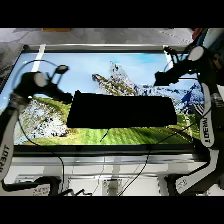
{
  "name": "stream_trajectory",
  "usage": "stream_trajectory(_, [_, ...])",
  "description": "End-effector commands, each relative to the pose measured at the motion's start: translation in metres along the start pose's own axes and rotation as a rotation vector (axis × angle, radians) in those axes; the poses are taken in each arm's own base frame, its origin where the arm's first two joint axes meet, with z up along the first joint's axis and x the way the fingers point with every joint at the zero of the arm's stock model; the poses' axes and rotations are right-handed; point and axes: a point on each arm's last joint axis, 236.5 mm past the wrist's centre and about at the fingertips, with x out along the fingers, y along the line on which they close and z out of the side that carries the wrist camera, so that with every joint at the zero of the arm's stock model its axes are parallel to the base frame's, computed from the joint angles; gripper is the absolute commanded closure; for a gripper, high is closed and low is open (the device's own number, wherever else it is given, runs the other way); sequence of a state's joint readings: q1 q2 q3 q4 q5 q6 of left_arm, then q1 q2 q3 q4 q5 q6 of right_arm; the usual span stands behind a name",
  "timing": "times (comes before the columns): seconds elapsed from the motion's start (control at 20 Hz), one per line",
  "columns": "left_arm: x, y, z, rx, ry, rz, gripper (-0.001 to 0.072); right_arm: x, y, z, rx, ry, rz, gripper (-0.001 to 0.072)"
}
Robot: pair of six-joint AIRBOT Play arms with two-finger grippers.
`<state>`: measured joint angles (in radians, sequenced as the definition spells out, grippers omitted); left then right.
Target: Fold the clothes and pants, and hang the long-sleeved shirts on hangers.
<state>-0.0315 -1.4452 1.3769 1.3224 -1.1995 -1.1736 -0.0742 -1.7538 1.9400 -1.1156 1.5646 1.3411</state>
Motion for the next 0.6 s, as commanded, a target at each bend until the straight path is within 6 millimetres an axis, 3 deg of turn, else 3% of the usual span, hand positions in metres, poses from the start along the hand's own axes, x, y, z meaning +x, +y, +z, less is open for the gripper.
stream_trajectory(0.0, [0.000, 0.028, -0.019, -0.244, -0.062, -0.229, 0.0361, -0.007, -0.002, -0.020, -0.040, -0.021, 0.154, 0.0693])
stream_trajectory(0.15, [0.021, 0.043, -0.038, -0.314, -0.041, -0.251, 0.0344, -0.024, 0.002, -0.019, -0.071, -0.137, 0.078, 0.0693])
stream_trajectory(0.3, [0.042, 0.042, -0.034, -0.330, -0.051, -0.247, 0.0344, -0.083, 0.016, -0.016, -0.129, -0.339, -0.061, 0.0693])
stream_trajectory(0.45, [0.069, 0.035, -0.040, -0.330, -0.001, -0.268, 0.0320, -0.143, 0.029, -0.036, -0.162, -0.561, -0.210, 0.0692])
stream_trajectory(0.55, [0.086, 0.039, -0.045, -0.349, 0.019, -0.267, 0.0163, -0.158, 0.036, -0.062, -0.158, -0.638, -0.256, 0.0693])
